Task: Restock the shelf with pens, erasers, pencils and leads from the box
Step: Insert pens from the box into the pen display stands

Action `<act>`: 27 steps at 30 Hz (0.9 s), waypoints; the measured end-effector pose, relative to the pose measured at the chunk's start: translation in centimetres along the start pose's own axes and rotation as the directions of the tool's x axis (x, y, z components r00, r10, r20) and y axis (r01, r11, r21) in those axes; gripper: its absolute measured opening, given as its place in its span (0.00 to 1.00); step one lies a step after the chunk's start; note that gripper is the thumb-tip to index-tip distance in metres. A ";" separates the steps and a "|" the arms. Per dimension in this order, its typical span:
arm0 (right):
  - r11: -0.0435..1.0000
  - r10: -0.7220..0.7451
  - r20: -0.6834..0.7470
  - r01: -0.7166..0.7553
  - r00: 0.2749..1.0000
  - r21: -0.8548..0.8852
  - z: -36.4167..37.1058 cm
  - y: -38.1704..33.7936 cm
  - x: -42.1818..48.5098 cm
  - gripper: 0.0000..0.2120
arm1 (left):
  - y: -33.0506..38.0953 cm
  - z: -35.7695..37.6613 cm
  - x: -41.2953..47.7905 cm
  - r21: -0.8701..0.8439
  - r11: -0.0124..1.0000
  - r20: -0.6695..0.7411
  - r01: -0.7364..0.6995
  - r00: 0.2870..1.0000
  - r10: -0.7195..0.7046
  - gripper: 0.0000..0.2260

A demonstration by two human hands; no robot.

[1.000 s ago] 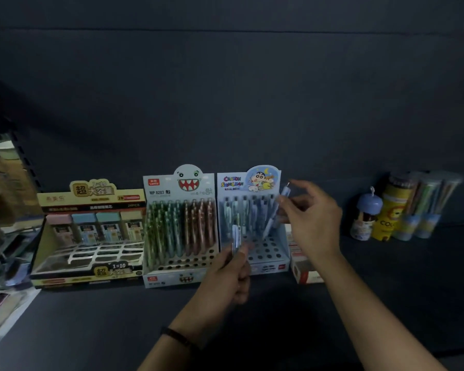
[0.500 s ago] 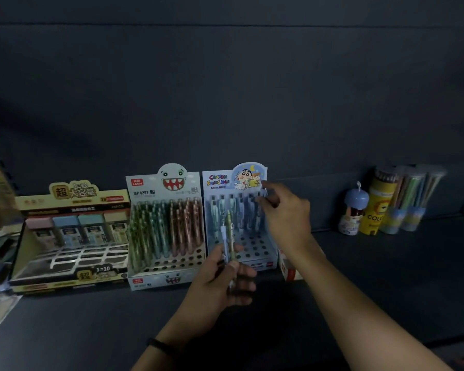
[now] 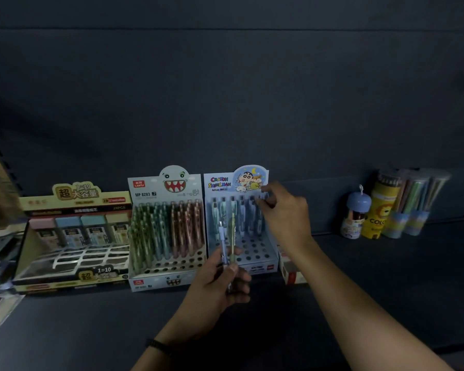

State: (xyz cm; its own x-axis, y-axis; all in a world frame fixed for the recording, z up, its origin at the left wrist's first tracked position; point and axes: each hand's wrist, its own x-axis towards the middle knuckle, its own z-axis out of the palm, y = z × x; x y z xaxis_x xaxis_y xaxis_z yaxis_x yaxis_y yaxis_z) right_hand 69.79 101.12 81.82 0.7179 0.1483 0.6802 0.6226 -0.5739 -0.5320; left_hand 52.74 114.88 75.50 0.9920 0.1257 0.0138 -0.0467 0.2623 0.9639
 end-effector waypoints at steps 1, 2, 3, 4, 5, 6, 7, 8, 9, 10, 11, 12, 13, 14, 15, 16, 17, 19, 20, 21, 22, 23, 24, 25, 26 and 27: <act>0.999 -0.004 0.030 0.006 1.000 -0.039 0.1 0.0 -0.1 0.09 | 0.0 0.0 0.0 -0.007 1.000 0.000 0.002 1.000 -0.002 0.12; 0.997 -0.002 0.066 0.007 0.998 -0.075 0.2 0.1 -0.1 0.06 | 0.0 0.0 0.0 -0.013 1.000 0.000 0.003 1.000 -0.003 0.12; 0.994 0.014 0.108 -0.003 0.994 -0.106 0.1 -0.1 -0.1 0.03 | 0.0 0.0 0.0 -0.017 1.000 0.002 0.001 1.000 -0.001 0.12; 0.992 0.038 0.150 -0.019 0.988 -0.125 -0.1 -0.2 0.0 0.02 | -0.1 -0.1 0.0 -0.020 1.000 0.004 -0.002 1.000 0.002 0.12; 0.990 0.065 0.185 -0.040 0.981 -0.137 -0.4 -0.5 0.1 0.03 | -0.1 -0.1 0.0 -0.023 1.000 0.006 -0.006 1.000 0.006 0.12; 0.989 0.085 0.209 -0.057 0.974 -0.138 -0.8 -0.7 0.1 0.05 | 0.0 -0.1 0.1 -0.025 1.000 0.008 -0.010 1.000 0.010 0.12; 0.989 0.099 0.210 -0.072 0.973 -0.131 -1.3 -1.0 0.1 0.06 | 0.0 0.0 0.0 -0.024 1.000 0.008 -0.016 1.000 0.016 0.12; 0.991 0.104 0.187 -0.087 0.977 -0.099 -1.9 -1.3 -0.1 0.08 | 0.1 0.0 0.0 -0.019 1.000 0.006 -0.024 1.000 0.024 0.12; 0.994 0.110 0.153 -0.106 0.982 -0.036 -2.5 -2.0 -0.5 0.08 | 0.2 0.0 -0.1 -0.013 0.999 0.002 -0.031 1.000 0.031 0.12; 0.991 0.118 0.129 -0.125 0.985 0.051 -3.0 -2.8 -1.1 0.07 | 0.3 0.0 -0.1 -0.007 0.999 -0.006 -0.039 0.999 0.039 0.12; 0.980 0.123 0.135 -0.142 0.983 0.141 -3.5 -3.7 -1.7 0.06 | 0.5 0.0 -0.1 -0.004 0.999 -0.016 -0.048 0.999 0.048 0.12; 0.963 0.121 0.176 -0.158 0.977 0.218 -3.8 -4.8 -2.2 0.06 | 0.6 -0.1 0.0 -0.008 0.999 -0.030 -0.052 0.998 0.052 0.13; 0.948 0.105 0.234 -0.169 0.967 0.271 -4.0 -5.8 -2.8 0.07 | 0.8 -0.2 0.0 -0.028 0.998 -0.044 -0.054 0.998 0.053 0.16; 0.936 0.079 0.286 -0.170 0.955 0.308 -4.0 -6.7 -3.3 0.08 | 1.0 -0.4 0.0 -0.052 0.997 -0.057 -0.057 0.997 0.054 0.19; 0.924 0.050 0.321 -0.166 0.946 0.346 -3.8 -7.4 -3.6 0.08 | 1.1 -0.7 -0.1 -0.071 0.995 -0.069 -0.065 0.996 0.060 0.22; 0.910 0.035 0.336 -0.169 0.941 0.378 -3.5 -8.0 -3.8 0.08 | 1.3 -1.1 -0.3 -0.079 0.994 -0.082 -0.080 0.994 0.073 0.23; 0.901 0.029 0.337 -0.171 0.941 0.399 -3.2 -8.4 -3.8 0.09 | 1.6 -1.5 -0.5 -0.075 0.992 -0.095 -0.097 0.991 0.090 0.22; 0.889 0.015 0.330 -0.163 0.944 0.427 -2.4 -9.4 -3.8 0.08 | 2.3 -2.4 -1.5 -0.038 0.991 -0.092 -0.130 0.988 0.126 0.18; 0.883 0.002 0.336 -0.160 0.942 0.442 -2.0 -9.9 -3.7 0.08 | 2.5 -3.0 -1.9 -0.008 0.988 -0.088 -0.155 0.984 0.153 0.14; 0.878 -0.016 0.350 -0.154 0.937 0.453 -1.6 -10.4 -3.7 0.07 | 2.6 -3.5 -2.4 0.021 0.983 -0.088 -0.183 0.979 0.184 0.11; 0.877 -0.034 0.366 -0.148 0.930 0.458 -1.2 -11.0 -3.8 0.06 | 2.6 -4.2 -2.7 0.048 0.977 -0.109 -0.207 0.971 0.211 0.10; 0.875 -0.052 0.384 -0.143 0.922 0.462 -0.8 -11.6 -3.9 0.07 | 2.7 -4.8 -3.0 0.073 0.972 -0.141 -0.224 0.962 0.232 0.11; 0.871 -0.069 0.396 -0.137 0.916 0.471 -0.4 -12.2 -4.0 0.09 | 2.7 -5.5 -3.2 0.097 0.968 -0.177 -0.231 0.953 0.245 0.12; 0.868 -0.085 0.397 -0.127 0.914 0.480 0.0 -12.8 -4.2 0.11 | 2.7 -6.1 -3.4 0.110 0.965 -0.208 -0.236 0.944 0.255 0.13; 0.869 -0.098 0.384 -0.109 0.918 0.483 0.4 -13.4 -4.3 0.13 | 2.8 -6.6 -3.7 0.116 0.963 -0.235 -0.242 0.936 0.264 0.13; 0.871 -0.111 0.363 -0.086 0.925 0.484 0.9 -14.0 -4.5 0.14 | 3.0 -7.2 -4.1 0.117 0.961 -0.258 -0.250 0.927 0.272 0.14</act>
State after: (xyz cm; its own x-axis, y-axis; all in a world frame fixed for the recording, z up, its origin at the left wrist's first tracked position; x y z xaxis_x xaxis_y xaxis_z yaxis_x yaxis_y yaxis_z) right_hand 58.09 109.20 85.75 0.7083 0.4930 0.5053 0.6315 -0.1226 -0.7656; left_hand 47.70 122.00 76.40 0.8768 0.4343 0.2065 -0.2787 0.1090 0.9542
